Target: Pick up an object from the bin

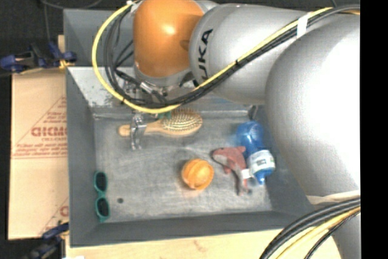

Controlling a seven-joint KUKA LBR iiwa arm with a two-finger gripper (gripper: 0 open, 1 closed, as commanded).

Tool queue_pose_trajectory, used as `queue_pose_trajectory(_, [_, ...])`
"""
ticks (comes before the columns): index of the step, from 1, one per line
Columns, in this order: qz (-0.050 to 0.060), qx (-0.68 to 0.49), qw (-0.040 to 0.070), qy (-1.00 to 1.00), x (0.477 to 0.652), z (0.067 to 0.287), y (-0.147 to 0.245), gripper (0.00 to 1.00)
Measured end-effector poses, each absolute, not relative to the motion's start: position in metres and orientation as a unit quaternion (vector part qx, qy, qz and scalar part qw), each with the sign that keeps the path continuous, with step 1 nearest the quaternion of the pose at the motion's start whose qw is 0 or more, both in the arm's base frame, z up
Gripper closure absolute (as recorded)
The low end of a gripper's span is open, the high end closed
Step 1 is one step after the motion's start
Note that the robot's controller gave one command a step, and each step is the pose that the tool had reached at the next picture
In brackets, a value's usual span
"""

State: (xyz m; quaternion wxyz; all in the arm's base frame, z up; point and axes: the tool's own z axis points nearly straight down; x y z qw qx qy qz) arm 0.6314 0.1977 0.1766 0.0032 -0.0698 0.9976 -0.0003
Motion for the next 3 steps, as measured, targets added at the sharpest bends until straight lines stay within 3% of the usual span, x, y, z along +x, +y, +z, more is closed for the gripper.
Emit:
queue_pose_trajectory(1, [0.001, -0.114, 0.001, 0.993, 0.632, 0.195, 0.179, 0.0])
queue_pose_trajectory(2, [0.001, 0.02, 0.002, 1.0, 0.641, 0.212, 0.176, 0.0])
queue_pose_trajectory(3, [0.001, 0.002, 0.006, 1.0, 0.647, 0.159, 0.159, 0.0])
